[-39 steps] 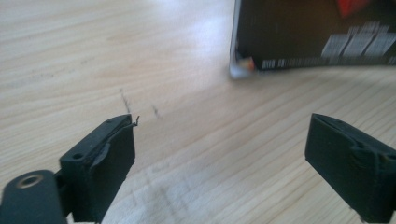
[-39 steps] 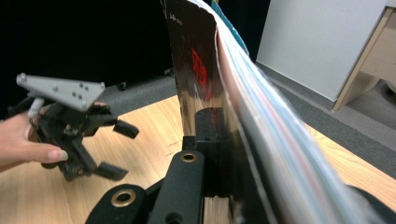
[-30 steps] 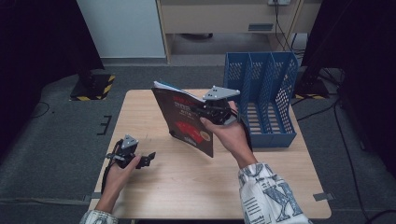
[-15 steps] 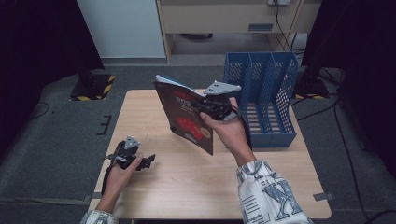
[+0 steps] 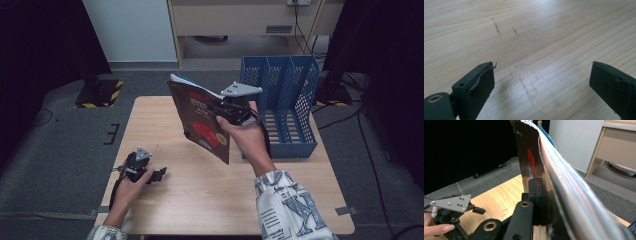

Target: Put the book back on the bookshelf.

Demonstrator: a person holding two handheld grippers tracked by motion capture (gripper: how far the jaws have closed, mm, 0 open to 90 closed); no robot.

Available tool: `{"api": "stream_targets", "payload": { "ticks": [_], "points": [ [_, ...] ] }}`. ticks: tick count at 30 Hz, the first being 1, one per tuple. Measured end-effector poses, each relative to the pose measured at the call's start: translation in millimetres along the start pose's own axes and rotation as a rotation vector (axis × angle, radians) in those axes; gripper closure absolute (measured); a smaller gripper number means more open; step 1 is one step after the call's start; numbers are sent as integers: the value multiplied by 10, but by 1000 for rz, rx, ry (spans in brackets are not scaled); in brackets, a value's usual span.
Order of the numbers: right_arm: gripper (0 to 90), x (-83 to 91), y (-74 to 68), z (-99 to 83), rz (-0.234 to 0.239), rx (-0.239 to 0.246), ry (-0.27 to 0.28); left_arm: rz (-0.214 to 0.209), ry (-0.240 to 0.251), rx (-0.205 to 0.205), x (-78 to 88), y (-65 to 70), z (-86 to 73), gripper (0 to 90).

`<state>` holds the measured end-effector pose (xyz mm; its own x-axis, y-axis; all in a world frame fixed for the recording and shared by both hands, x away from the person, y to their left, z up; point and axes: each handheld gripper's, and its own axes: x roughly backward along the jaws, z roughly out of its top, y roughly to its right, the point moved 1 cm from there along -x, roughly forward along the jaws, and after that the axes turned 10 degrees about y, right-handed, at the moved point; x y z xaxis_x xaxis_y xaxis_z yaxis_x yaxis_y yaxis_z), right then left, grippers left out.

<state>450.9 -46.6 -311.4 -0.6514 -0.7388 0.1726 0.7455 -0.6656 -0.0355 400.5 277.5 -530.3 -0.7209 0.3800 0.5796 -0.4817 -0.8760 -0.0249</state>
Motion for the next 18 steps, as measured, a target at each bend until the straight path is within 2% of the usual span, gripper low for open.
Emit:
{"api": "stream_targets", "payload": {
  "ticks": [7, 14, 18],
  "points": [
    [872, 58, 0, 91, 1, -15, 10, 14, -15, -1, -19, -19, -18, 54],
    [871, 118, 9, 203, -8, -12, 22, 6, -42, -18, -50, 9, -41, 52],
    [871, 163, 37, 260, -21, -14, 26, 4, -45, -14, -62, 6, -52, 41]
  ]
}}
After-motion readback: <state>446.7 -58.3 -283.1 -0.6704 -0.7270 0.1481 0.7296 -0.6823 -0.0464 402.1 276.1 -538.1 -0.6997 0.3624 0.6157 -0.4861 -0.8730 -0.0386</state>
